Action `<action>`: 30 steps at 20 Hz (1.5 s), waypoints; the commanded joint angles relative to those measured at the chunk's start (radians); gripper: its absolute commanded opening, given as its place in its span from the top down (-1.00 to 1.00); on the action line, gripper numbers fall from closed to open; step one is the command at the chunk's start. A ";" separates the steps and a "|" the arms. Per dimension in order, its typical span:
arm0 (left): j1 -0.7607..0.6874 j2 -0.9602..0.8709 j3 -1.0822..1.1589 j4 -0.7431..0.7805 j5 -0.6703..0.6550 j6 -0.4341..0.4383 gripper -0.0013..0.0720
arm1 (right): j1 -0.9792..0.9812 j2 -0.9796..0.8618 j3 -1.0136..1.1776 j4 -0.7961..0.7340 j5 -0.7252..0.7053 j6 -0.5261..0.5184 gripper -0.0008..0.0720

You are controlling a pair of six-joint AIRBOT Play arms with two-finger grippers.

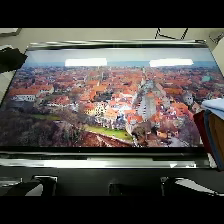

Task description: Fold the clothes and pants, and hang the long-sleeved shirts on hangers.

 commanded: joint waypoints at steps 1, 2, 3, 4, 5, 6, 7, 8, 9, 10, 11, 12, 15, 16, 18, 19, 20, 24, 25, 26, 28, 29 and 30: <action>-0.001 0.000 0.000 -0.003 0.000 0.000 0.90 | -0.007 0.067 -0.195 -0.167 0.004 -0.032 0.83; -0.001 0.000 0.000 -0.004 0.000 0.000 0.90 | -0.007 0.089 -0.285 -0.167 -0.025 -0.042 0.83; -0.001 0.000 0.000 -0.010 0.000 0.000 0.90 | -0.007 0.111 -0.367 -0.182 -0.055 -0.061 0.83; -0.001 0.000 0.000 -0.011 -0.001 0.000 0.90 | -0.007 0.135 -0.447 -0.235 -0.101 -0.061 0.83; -0.002 -0.001 0.000 -0.014 -0.001 0.000 0.90 | -0.007 0.152 -0.514 -0.278 -0.135 -0.061 0.83; -0.006 -0.001 0.000 -0.014 0.000 0.000 0.90 | -0.007 0.161 -0.567 -0.307 -0.164 -0.061 0.83; -0.009 -0.001 0.000 -0.014 -0.001 0.000 0.90 | -0.007 0.161 -0.613 -0.315 -0.194 -0.061 0.83; -0.013 -0.001 0.000 -0.014 -0.001 0.000 0.90 | -0.007 0.161 -0.651 -0.314 -0.225 -0.061 0.83; -0.016 -0.001 0.000 -0.015 0.000 0.000 0.90 | -0.007 0.161 -0.681 -0.315 -0.256 -0.062 0.83; -0.019 -0.001 0.000 -0.014 -0.001 0.000 0.90 | -0.007 0.161 -0.709 -0.323 -0.285 -0.062 0.83; -0.022 -0.001 0.000 -0.015 -0.001 0.000 0.90 | -0.007 0.161 -0.730 -0.333 -0.309 -0.069 0.83; -0.024 -0.001 0.000 -0.015 0.000 0.000 0.90 | -0.007 0.161 -0.743 -0.344 -0.331 -0.070 0.83; -0.027 -0.001 0.000 -0.014 0.000 0.000 0.90 | -0.007 0.159 -0.751 -0.349 -0.374 -0.070 0.83; -0.027 -0.001 0.000 -0.014 0.000 0.000 0.90 | -0.007 0.157 -0.751 -0.349 -0.373 -0.069 0.83; -0.027 -0.002 0.000 -0.014 0.000 0.000 0.90 | -0.007 0.155 -0.750 -0.349 -0.362 -0.064 0.74; -0.027 -0.002 0.000 -0.014 0.000 0.000 0.90 | -0.007 0.156 -0.746 -0.338 -0.362 -0.065 0.17; -0.027 -0.002 0.001 -0.020 0.001 -0.001 0.90 | -0.006 0.156 -0.720 -0.311 -0.335 -0.098 -0.74; -0.027 0.000 0.053 -0.051 0.106 0.018 0.91 | -0.002 0.156 -0.353 -0.025 -0.397 -0.116 -0.97; -0.027 -0.007 0.074 -0.043 0.168 0.032 0.91 | 0.023 0.156 -0.236 0.074 -0.517 -0.114 -0.97; -0.027 -0.022 0.100 -0.027 0.219 0.037 0.91 | 0.069 0.156 -0.134 0.137 -0.635 -0.120 -0.96; -0.027 -0.071 0.153 0.029 0.240 0.037 0.91 | 0.235 0.156 0.018 0.152 -0.835 -0.151 -0.95; -0.027 -0.106 0.167 0.069 0.224 0.033 0.91 | 0.342 0.156 0.048 0.138 -0.882 -0.159 -0.94; -0.027 -0.138 0.168 0.127 0.192 0.013 0.91 | 0.446 0.155 0.050 0.119 -0.870 -0.159 -0.94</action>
